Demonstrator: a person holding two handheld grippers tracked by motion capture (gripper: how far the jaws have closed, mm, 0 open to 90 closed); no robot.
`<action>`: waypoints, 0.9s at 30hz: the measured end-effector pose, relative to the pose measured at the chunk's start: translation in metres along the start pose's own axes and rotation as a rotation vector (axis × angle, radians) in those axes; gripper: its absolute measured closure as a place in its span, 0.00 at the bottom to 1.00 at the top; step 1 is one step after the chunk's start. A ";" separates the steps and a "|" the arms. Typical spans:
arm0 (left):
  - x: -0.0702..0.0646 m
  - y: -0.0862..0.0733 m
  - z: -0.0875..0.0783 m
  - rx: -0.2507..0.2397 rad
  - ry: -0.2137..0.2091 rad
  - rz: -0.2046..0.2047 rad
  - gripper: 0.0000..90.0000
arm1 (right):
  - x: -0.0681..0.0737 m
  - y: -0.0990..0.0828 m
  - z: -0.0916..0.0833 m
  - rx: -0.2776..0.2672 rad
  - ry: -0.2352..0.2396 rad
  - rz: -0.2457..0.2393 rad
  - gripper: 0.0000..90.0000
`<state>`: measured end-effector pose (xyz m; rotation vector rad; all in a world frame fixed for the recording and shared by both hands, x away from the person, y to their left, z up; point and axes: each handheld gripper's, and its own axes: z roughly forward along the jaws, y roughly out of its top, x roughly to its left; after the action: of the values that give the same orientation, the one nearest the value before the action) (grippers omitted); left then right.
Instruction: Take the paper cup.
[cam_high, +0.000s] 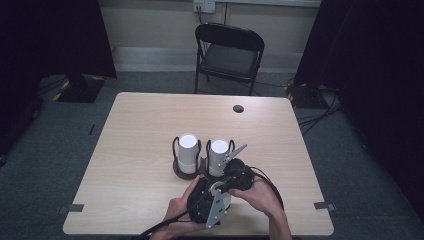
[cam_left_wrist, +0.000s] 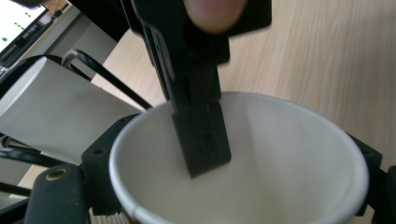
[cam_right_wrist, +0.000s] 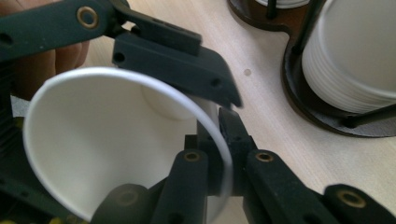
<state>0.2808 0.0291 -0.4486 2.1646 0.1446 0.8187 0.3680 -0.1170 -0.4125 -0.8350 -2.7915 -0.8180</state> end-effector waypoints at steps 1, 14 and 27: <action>0.001 -0.001 0.000 -0.015 -0.006 -0.020 0.21 | 0.001 -0.001 -0.001 -0.004 -0.003 0.002 0.99; 0.003 -0.008 0.000 -0.018 -0.023 -0.083 0.24 | 0.000 -0.002 0.001 -0.022 -0.022 0.028 1.00; 0.009 -0.014 0.000 -0.056 -0.045 -0.213 0.26 | -0.002 -0.014 -0.004 -0.121 -0.043 0.068 0.88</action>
<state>0.2901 0.0414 -0.4546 2.0706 0.3197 0.6447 0.3620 -0.1300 -0.4166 -0.9719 -2.7557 -0.9775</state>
